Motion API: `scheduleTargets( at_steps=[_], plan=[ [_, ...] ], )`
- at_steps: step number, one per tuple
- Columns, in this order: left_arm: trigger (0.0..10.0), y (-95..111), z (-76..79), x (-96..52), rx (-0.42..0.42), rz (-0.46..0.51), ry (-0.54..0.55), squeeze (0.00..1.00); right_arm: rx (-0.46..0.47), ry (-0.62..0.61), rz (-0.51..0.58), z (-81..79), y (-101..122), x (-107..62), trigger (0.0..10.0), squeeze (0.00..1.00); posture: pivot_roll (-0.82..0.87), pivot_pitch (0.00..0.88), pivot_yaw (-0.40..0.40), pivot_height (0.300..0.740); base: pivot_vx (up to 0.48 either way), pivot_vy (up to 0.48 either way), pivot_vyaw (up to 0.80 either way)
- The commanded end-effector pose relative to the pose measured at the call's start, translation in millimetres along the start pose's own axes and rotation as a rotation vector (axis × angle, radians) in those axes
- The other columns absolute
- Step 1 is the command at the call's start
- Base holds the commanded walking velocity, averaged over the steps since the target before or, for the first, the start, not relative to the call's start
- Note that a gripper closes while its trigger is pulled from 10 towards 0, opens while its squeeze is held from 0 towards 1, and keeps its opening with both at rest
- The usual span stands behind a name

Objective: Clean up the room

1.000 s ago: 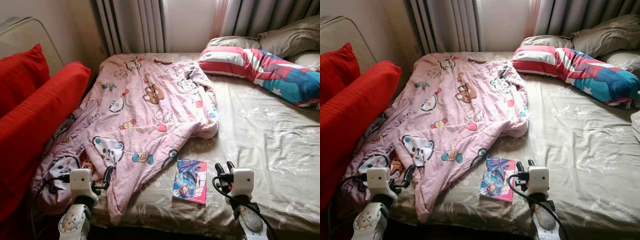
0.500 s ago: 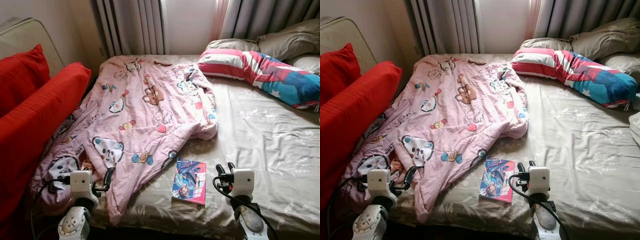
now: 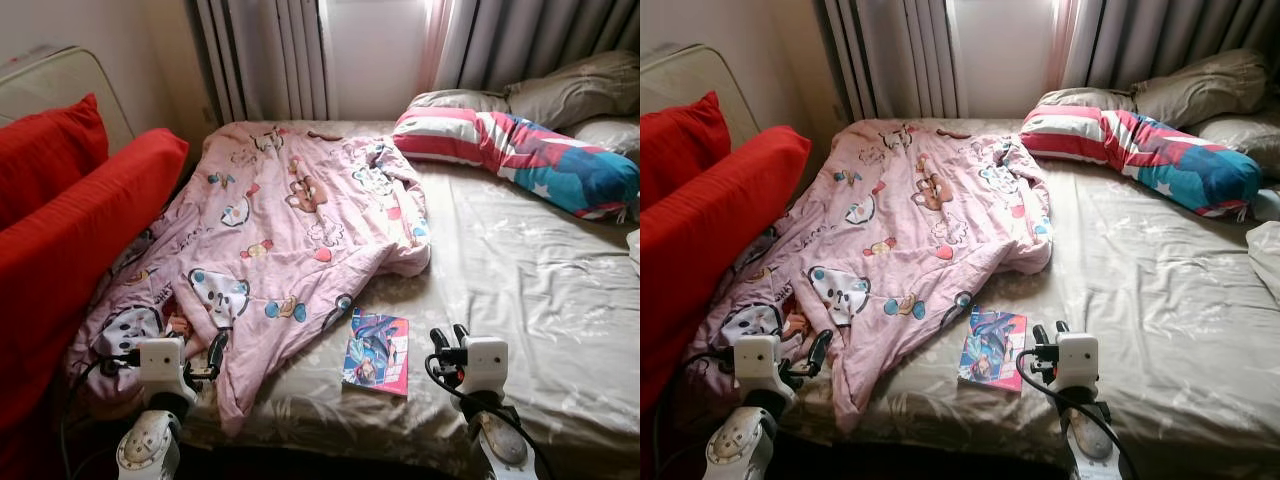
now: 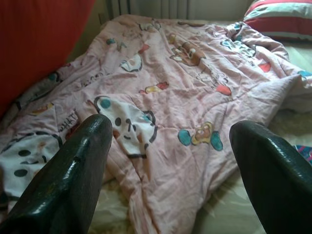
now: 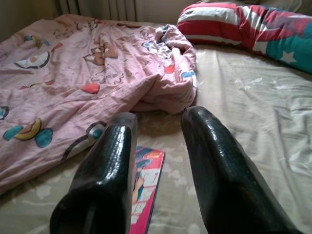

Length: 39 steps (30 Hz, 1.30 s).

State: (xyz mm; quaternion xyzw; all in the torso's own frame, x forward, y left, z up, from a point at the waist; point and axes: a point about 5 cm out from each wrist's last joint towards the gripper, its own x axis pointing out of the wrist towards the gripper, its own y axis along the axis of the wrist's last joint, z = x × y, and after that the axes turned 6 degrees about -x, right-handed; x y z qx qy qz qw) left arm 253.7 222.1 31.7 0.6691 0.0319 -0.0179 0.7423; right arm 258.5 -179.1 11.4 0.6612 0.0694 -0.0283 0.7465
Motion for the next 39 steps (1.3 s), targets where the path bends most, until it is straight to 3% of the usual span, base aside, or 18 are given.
scheduleTargets(
  at_steps=[1,13,21,39],
  plan=[
    [10.0,1.0,-0.6,-0.3,-0.003,-0.005,0.003,0.0,0.002,0.012,0.018,-2.7,5.6,3.3,10.0,0.0,-0.02,0.021,0.057,0.68,0.0,0.0,0.0],
    [10.0,7.6,3.5,2.6,-0.006,0.022,-0.003,0.0,-0.001,0.01,0.012,-1.0,7.5,5.2,10.0,0.0,-0.03,0.041,0.055,0.68,0.0,0.0,0.0],
    [10.0,9.6,4.1,3.3,-0.007,0.024,-0.004,0.0,-0.004,0.005,0.015,-0.8,8.1,4.9,10.0,0.0,-0.03,0.049,0.054,0.618,0.0,0.0,0.0],
    [10.0,12.0,5.7,5.1,0.0,0.017,-0.017,0.0,0.005,0.007,0.009,-2.1,8.3,5.8,10.0,0.0,-0.02,0.058,0.058,0.618,0.0,0.0,0.0]
  ],
)
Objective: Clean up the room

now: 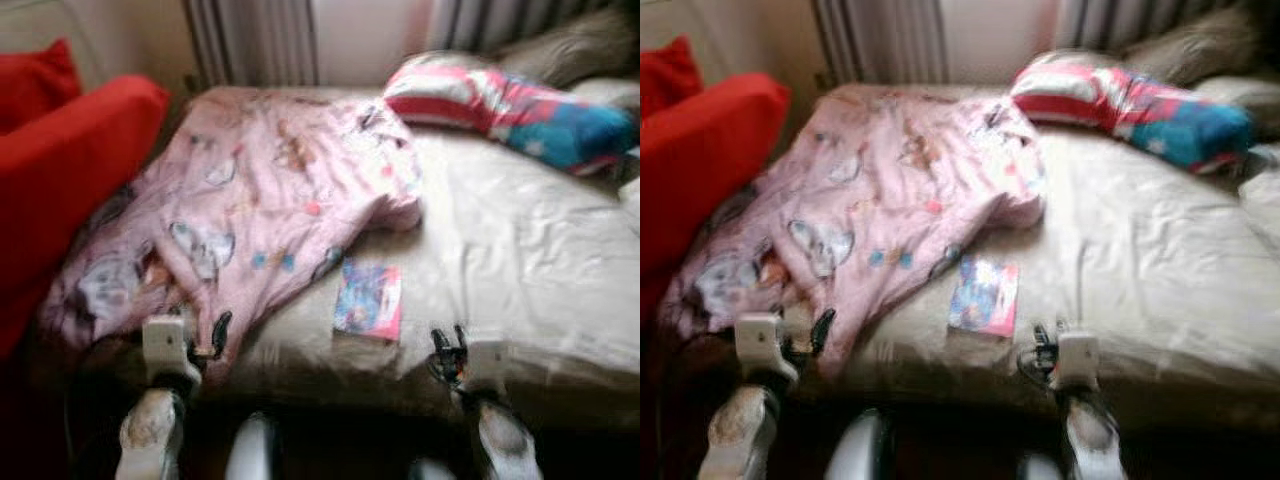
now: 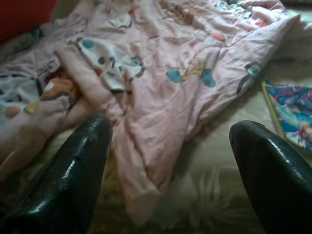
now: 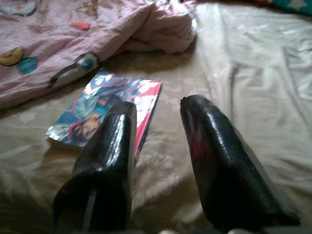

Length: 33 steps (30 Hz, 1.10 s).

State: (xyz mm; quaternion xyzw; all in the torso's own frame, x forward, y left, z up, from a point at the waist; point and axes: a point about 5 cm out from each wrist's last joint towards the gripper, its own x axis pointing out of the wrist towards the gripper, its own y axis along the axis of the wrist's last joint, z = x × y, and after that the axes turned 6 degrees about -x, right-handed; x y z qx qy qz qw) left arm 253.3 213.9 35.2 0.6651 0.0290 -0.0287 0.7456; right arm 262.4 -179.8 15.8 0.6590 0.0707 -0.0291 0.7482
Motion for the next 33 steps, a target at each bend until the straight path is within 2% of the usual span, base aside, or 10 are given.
scheduleTargets(
  at_steps=[1,9,12,14,19,29,33],
  plan=[
    [10.0,10.3,-1.9,6.4,0.016,0.029,-0.005,0.0,0.011,0.009,0.011,-4.0,3.6,2.8,10.0,0.0,-0.02,0.059,0.058,0.618,0.0,0.0,0.0],
    [10.0,12.3,1.3,7.5,0.014,0.03,-0.022,0.0,-0.016,0.035,0.008,-6.7,3.6,2.9,10.0,0.0,-0.02,0.061,0.06,0.618,0.0,0.0,0.0],
    [10.0,12.2,1.4,7.8,0.013,0.029,-0.023,0.0,-0.022,0.042,0.01,-7.3,3.6,2.7,10.0,0.0,-0.02,0.06,0.06,0.618,0.0,0.0,0.8],
    [10.0,12.1,2.2,8.5,0.011,0.027,-0.027,0.0,-0.006,0.041,0.012,-7.7,3.4,2.3,10.0,0.0,-0.02,0.06,0.062,0.618,0.0,0.0,0.8],
    [10.0,12.3,2.5,9.2,0.01,0.025,-0.03,0.0,0.015,0.03,0.008,-6.9,2.7,2.4,10.0,0.0,-0.02,0.058,0.064,0.618,0.0,0.0,0.0],
    [10.0,12.7,3.2,11.1,0.013,0.024,-0.039,0.0,0.017,0.041,0.018,-8.7,4.9,4.3,10.0,0.0,-0.03,0.047,0.067,0.618,0.245,0.0,0.0],
    [10.0,13.5,4.5,12.5,0.012,0.027,-0.046,0.0,-0.012,0.067,0.023,-12.0,5.7,4.8,10.0,0.0,-0.03,0.04,0.068,0.618,0.274,0.0,0.0]
  ],
)
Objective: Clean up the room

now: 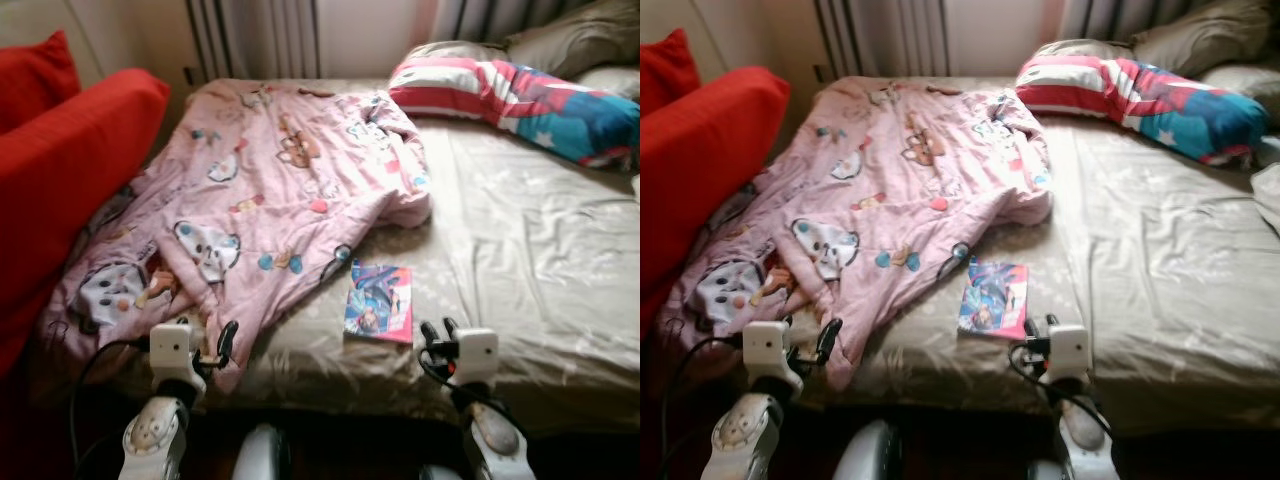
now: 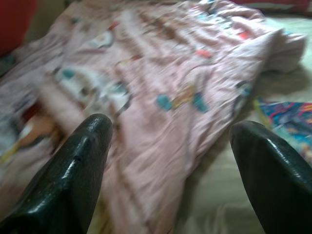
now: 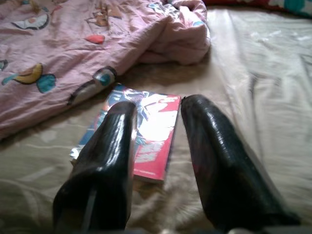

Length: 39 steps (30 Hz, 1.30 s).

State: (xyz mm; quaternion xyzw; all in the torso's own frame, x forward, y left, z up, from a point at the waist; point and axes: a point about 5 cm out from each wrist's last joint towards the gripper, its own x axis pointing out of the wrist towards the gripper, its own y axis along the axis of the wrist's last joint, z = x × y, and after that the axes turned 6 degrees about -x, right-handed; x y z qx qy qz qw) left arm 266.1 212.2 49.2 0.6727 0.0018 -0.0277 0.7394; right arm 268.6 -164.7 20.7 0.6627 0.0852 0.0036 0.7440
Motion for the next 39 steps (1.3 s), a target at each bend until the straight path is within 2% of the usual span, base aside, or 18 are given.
scheduleTargets(
  at_steps=[1,7,14,21,26,32,39],
  plan=[
    [10.0,-1.2,1.2,1.0,-0.009,-0.01,-0.007,0.0,-0.02,0.002,-0.007,1.7,-1.7,-1.4,10.0,0.0,-0.03,0.039,0.068,0.618,0.285,0.0,0.48],
    [10.0,-0.4,2.1,2.4,-0.008,-0.008,-0.014,0.0,-0.031,0.007,-0.014,0.8,-2.6,-1.3,10.0,0.0,-0.03,0.038,0.069,0.618,0.287,0.0,0.64],
    [10.0,0.5,3.6,3.5,-0.01,-0.005,-0.019,0.0,-0.012,0.002,-0.006,0.9,-1.8,-1.2,10.0,0.0,-0.03,0.049,0.071,0.618,0.297,0.0,0.0],
    [10.0,0.2,4.9,3.3,-0.009,-0.004,-0.023,0.0,-0.067,0.072,0.013,-7.9,-0.2,-2.7,10.0,0.0,-0.03,0.057,0.07,0.618,0.297,0.0,0.46],
    [10.0,1.0,6.4,2.8,-0.008,0.0,-0.026,0.0,-0.04,0.048,0.004,-4.9,-0.9,-2.3,10.0,0.0,-0.03,0.071,0.07,0.618,0.052,0.0,0.12],
    [10.0,3.3,8.0,3.0,-0.005,0.005,-0.038,0.0,-0.007,-0.02,-0.044,3.6,-0.3,7.6,10.0,0.0,-0.02,0.099,0.077,0.618,0.0,0.0,0.0],
    [10.0,9.8,12.2,5.5,0.006,0.015,-0.076,0.0,0.095,-0.077,-0.106,8.0,-1.0,20.1,10.0,0.0,0.0,0.151,0.098,0.618,0.0,0.0,0.0]
  ],
)
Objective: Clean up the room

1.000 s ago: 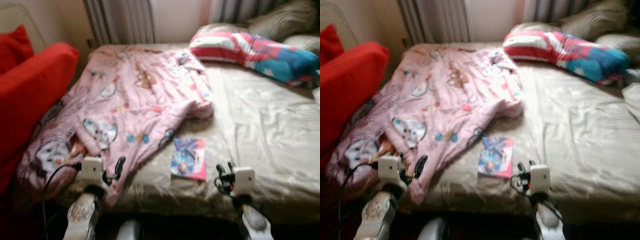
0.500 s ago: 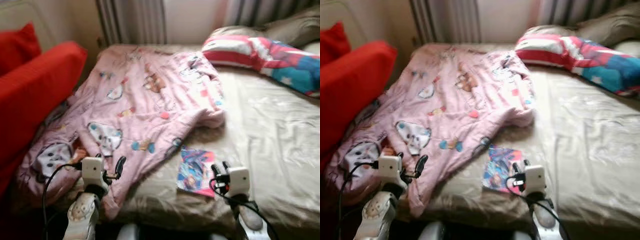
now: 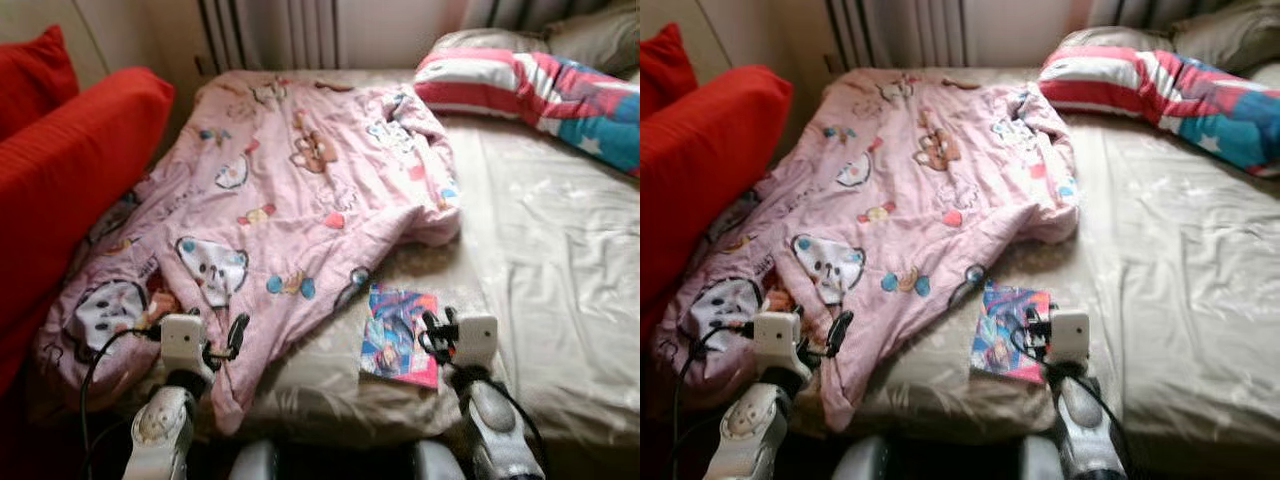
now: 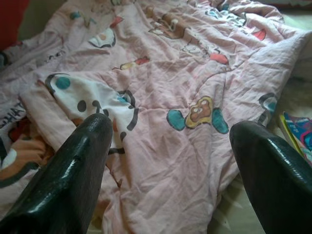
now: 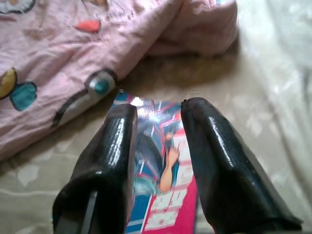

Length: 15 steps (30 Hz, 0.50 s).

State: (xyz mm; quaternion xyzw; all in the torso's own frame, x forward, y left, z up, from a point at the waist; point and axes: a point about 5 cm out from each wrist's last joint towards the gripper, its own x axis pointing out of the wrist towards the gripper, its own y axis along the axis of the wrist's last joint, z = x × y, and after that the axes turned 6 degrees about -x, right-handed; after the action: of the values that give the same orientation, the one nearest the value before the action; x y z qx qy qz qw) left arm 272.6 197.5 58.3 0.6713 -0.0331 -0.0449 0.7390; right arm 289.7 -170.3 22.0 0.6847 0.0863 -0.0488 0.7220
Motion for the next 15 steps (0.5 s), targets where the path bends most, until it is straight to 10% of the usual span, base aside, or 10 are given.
scheduleTargets(
  at_steps=[1,2,12,13,15],
  plan=[
    [10.0,3.4,-2.3,-0.5,0.006,-0.005,-0.007,0.0,0.026,-0.008,-0.032,-1.0,-3.0,1.8,10.0,0.55,0.01,0.166,0.102,0.618,0.0,0.0,0.0],
    [10.0,4.6,-1.3,0.6,0.007,-0.002,-0.014,0.0,0.028,-0.004,-0.037,-2.1,-2.7,3.3,10.0,1.0,0.01,0.171,0.102,0.618,0.0,0.0,0.0],
    [10.0,26.1,3.6,10.2,0.017,0.04,-0.052,0.0,0.06,-0.043,-0.09,-6.9,4.8,19.2,10.0,1.0,0.07,0.274,0.126,0.618,0.0,0.0,0.0],
    [10.0,29.6,1.0,9.4,0.019,0.046,-0.044,0.0,0.072,-0.05,-0.091,-7.2,6.2,20.8,10.0,0.42,0.08,0.295,0.13,0.618,0.0,0.0,0.0],
    [10.0,31.6,-0.5,8.5,0.021,0.05,-0.039,0.0,0.076,-0.052,-0.091,-7.5,6.8,21.4,10.0,0.42,0.09,0.312,0.132,0.618,0.0,0.0,0.0]
  ],
)
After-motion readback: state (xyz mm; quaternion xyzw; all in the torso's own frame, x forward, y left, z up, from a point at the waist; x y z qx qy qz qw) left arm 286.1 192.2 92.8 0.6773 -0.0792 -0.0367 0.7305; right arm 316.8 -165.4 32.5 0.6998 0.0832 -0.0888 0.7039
